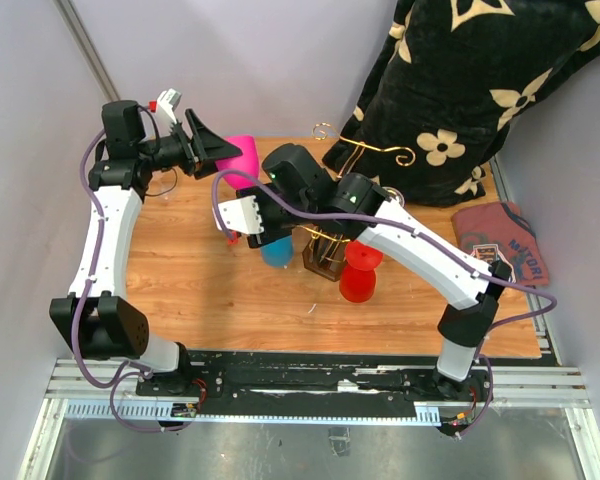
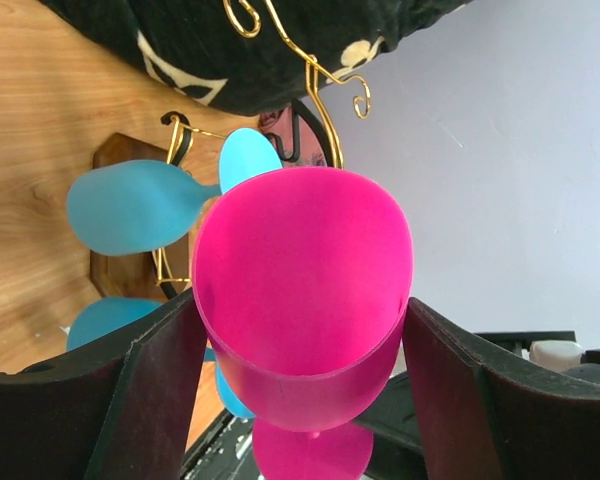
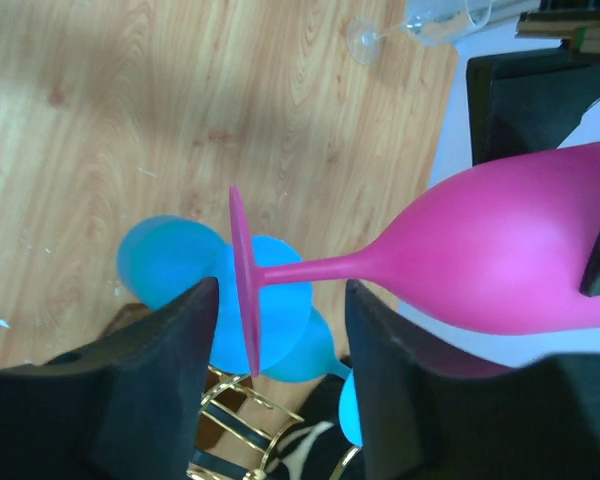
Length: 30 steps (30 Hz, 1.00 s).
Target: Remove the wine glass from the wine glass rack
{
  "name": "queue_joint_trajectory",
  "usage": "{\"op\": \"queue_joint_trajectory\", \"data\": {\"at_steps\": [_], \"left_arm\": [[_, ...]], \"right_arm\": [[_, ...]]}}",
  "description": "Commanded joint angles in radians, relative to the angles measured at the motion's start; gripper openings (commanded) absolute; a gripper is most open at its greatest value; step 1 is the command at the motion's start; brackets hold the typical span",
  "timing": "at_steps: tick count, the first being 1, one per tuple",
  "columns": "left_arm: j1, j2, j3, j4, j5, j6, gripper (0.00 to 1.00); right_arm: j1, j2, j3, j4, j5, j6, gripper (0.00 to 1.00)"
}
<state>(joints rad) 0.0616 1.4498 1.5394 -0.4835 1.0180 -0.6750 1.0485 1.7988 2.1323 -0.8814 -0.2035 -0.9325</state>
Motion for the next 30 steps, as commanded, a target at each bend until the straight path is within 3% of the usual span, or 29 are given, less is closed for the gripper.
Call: {"op": "queue_joint_trajectory", "data": {"at_steps": [1, 4, 12, 15, 19, 25, 30], "left_arm": [[0.002, -0.003, 0.098, -0.084, 0.000, 0.073, 0.64], [0.033, 0.002, 0.145, -0.113, -0.023, 0.098, 0.65], [0.183, 0.017, 0.192, -0.143, -0.086, 0.127, 0.66], [0.204, 0.040, 0.258, -0.228, -0.272, 0.219, 0.68], [0.205, 0.029, 0.228, -0.203, -0.611, 0.279, 0.68], [0.199, -0.066, -0.020, 0.005, -0.972, 0.324, 0.66], [0.191, -0.143, -0.256, 0.252, -1.111, 0.352, 0.66]], "right_arm": [[0.016, -0.091, -0.087, 0.130, 0.055, 0.044, 0.69], [0.016, -0.163, -0.153, 0.184, 0.077, 0.069, 0.89], [0.015, -0.401, -0.364, 0.334, 0.081, 0.131, 0.99], [0.014, -0.468, -0.438, 0.384, 0.103, 0.163, 0.99], [0.012, -0.514, -0.520, 0.428, 0.135, 0.198, 0.99], [0.000, -0.538, -0.629, 0.525, 0.137, 0.250, 0.99], [-0.021, -0.563, -0.709, 0.587, 0.112, 0.285, 0.98]]}}
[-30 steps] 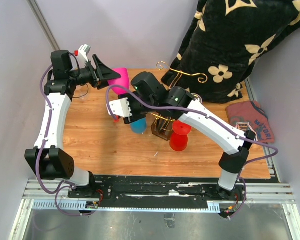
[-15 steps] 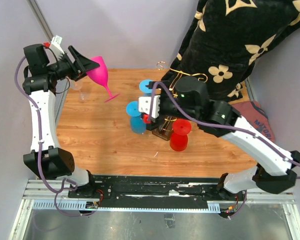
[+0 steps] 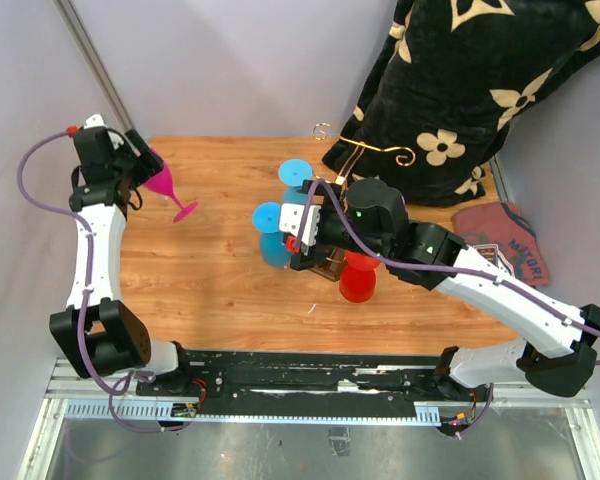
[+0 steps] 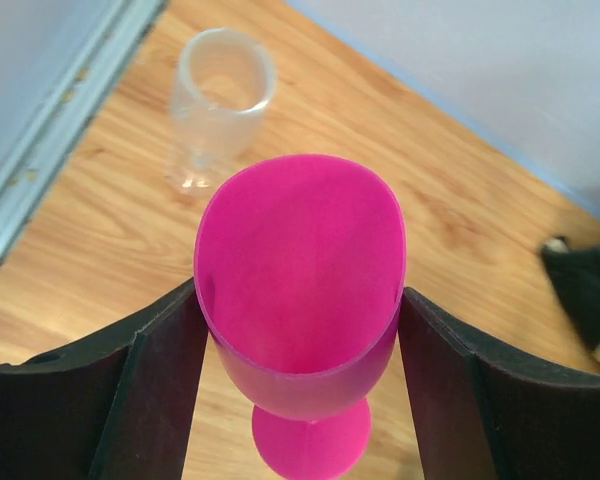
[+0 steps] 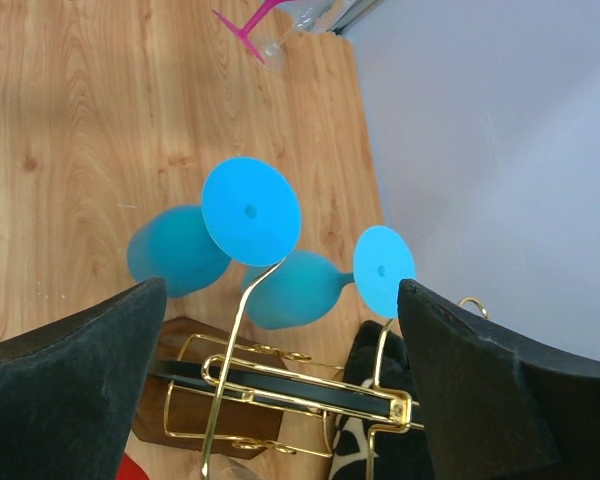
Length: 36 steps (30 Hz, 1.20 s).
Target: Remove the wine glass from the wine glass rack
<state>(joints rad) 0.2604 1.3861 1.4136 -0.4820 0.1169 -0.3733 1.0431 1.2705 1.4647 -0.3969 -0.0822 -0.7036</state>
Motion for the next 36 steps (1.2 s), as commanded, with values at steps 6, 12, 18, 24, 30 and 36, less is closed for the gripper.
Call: {"op": "queue_joint_trajectory", "data": {"at_steps": [6, 12, 18, 24, 30, 36], "left_arm": [[-0.098, -0.185, -0.431, 0.614, -0.492, 0.175, 0.65], [-0.119, -0.178, -0.663, 0.928, -0.661, 0.260, 0.64], [-0.118, -0.080, -0.717, 1.109, -0.751, 0.302, 0.59], [-0.119, 0.011, -0.720, 1.279, -0.845, 0.351, 0.56], [-0.114, 0.140, -0.691, 1.347, -0.961, 0.381, 0.61], [-0.115, 0.216, -0.709, 1.418, -0.997, 0.400, 0.67]], "right_arm": [[-0.081, -0.078, -0.113, 0.156, -0.083, 0.111, 0.98], [-0.144, -0.106, -0.159, 0.189, -0.146, 0.151, 0.98], [-0.171, -0.117, -0.175, 0.202, -0.160, 0.184, 0.98], [-0.207, -0.146, -0.211, 0.210, -0.171, 0.208, 0.99], [-0.230, -0.192, -0.225, 0.197, -0.162, 0.209, 0.99], [-0.239, -0.206, -0.225, 0.185, -0.136, 0.197, 0.98]]}}
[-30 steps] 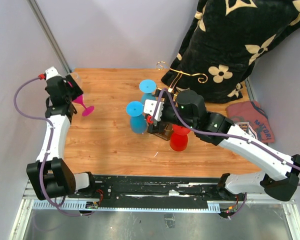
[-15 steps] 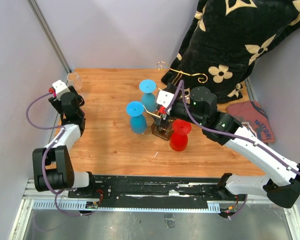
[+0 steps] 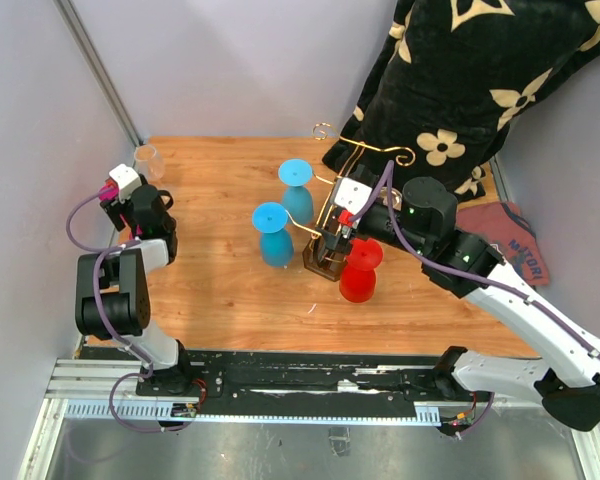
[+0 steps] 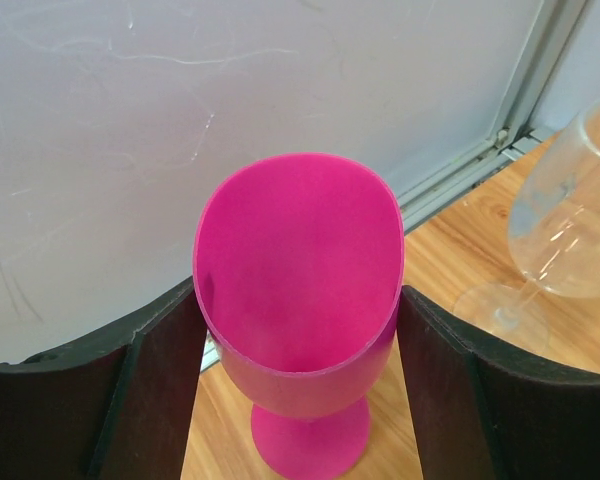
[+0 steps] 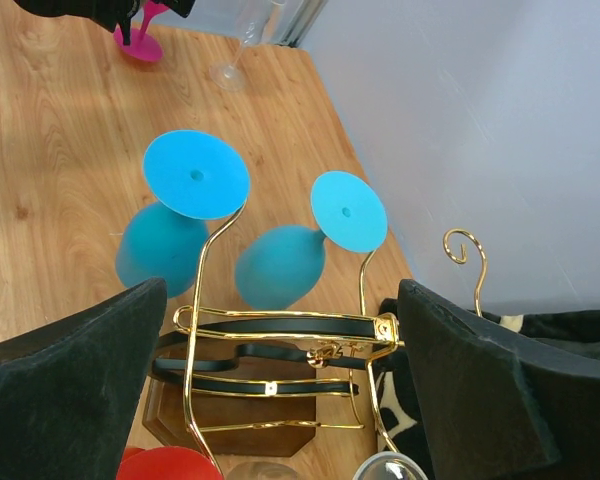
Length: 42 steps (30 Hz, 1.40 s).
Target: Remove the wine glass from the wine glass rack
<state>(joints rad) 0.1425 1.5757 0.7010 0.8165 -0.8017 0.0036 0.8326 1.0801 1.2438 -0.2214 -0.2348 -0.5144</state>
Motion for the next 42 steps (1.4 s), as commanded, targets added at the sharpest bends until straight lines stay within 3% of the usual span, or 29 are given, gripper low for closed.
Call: {"op": "queue_joint_trajectory", "data": {"at_steps": [1, 4, 7, 14, 27, 35, 42], "left_arm": [[0.004, 0.033, 0.001, 0.131, -0.082, 0.025, 0.67], [0.004, 0.045, 0.001, 0.136, -0.096, 0.028, 0.69], [0.004, 0.041, 0.002, 0.123, -0.101, 0.017, 0.80], [0.002, 0.038, 0.011, 0.068, -0.086, -0.012, 0.96], [-0.045, -0.040, 0.013, -0.025, -0.141, -0.023, 1.00], [-0.060, -0.118, 0.240, -0.620, -0.079, -0.291, 1.00], [-0.060, -0.175, 0.304, -0.841, -0.012, -0.377, 1.00]], "right_arm": [[-0.030, -0.016, -0.006, 0.010, 0.017, 0.010, 0.98], [-0.033, -0.011, -0.008, 0.010, 0.017, 0.010, 0.98], [-0.035, -0.007, -0.008, 0.010, 0.014, 0.010, 0.98], [-0.036, -0.012, -0.005, 0.007, 0.015, 0.011, 0.98], [-0.043, -0.031, 0.001, -0.009, 0.035, 0.035, 0.98], [-0.055, 0.000, 0.072, -0.100, 0.103, 0.195, 0.99], [-0.068, 0.058, 0.195, -0.234, 0.199, 0.401, 0.91]]}}
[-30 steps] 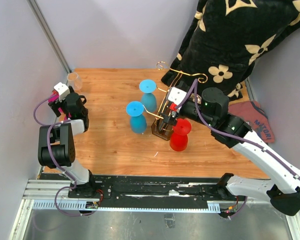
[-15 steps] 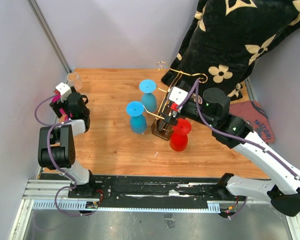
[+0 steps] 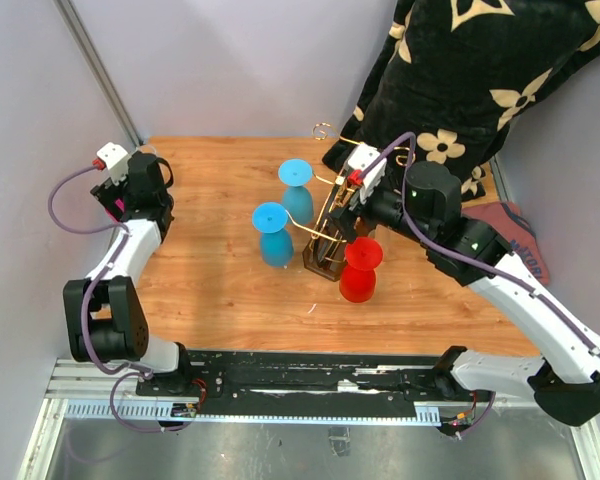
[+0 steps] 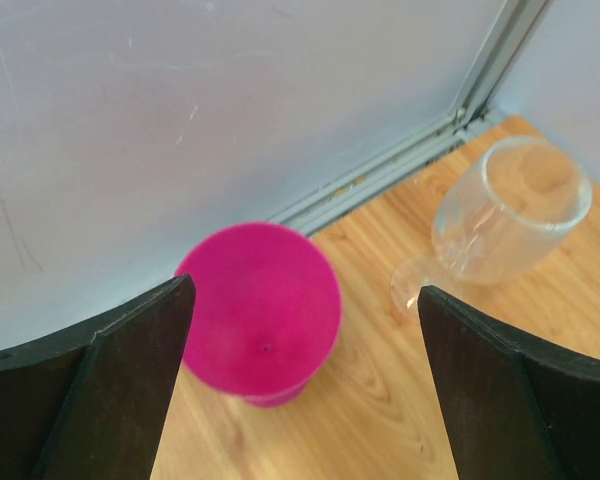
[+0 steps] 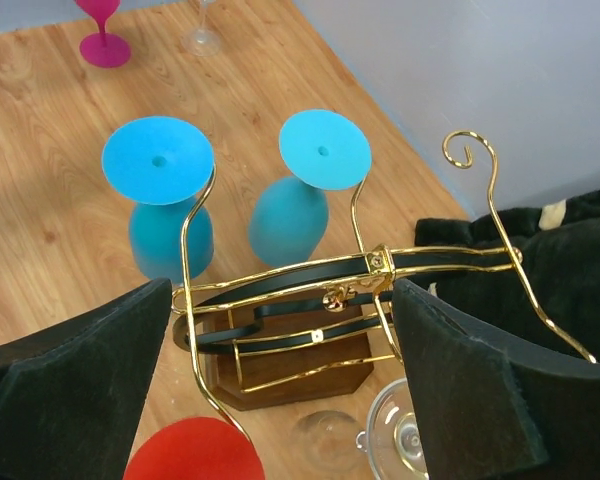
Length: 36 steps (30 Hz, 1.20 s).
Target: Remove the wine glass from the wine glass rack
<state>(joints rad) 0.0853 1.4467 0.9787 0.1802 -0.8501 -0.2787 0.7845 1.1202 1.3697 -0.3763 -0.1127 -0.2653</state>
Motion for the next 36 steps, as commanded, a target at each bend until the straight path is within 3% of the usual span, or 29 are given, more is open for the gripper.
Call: {"op": "queue_joint_trajectory", "data": {"at_steps": [1, 5, 7, 11, 16, 26, 36], "left_arm": [[-0.003, -0.058, 0.034, -0.229, 0.048, -0.105, 1.00], [-0.003, -0.104, 0.076, -0.323, 0.129, -0.150, 1.00], [-0.002, -0.121, 0.099, -0.353, 0.179, -0.148, 1.00], [-0.003, -0.148, 0.171, -0.439, 0.263, -0.148, 1.00], [-0.003, -0.213, 0.243, -0.527, 0.397, -0.175, 1.00], [-0.002, -0.204, 0.453, -0.742, 0.675, -0.174, 1.00], [-0.004, -0.292, 0.456, -0.750, 0.782, -0.192, 1.00]], "right_arm": [[-0.027, 0.032, 0.099, -0.100, 0.084, 0.182, 0.90], [-0.089, 0.133, 0.247, -0.219, 0.064, 0.370, 0.86], [-0.130, 0.206, 0.336, -0.285, -0.018, 0.468, 0.83], [-0.165, 0.316, 0.436, -0.312, -0.206, 0.636, 0.70], [-0.164, 0.403, 0.458, -0.249, -0.293, 0.814, 0.51], [-0.155, 0.538, 0.500, -0.233, -0.191, 1.024, 0.61], [-0.102, 0.597, 0.484, -0.207, -0.028, 1.177, 0.63]]}}
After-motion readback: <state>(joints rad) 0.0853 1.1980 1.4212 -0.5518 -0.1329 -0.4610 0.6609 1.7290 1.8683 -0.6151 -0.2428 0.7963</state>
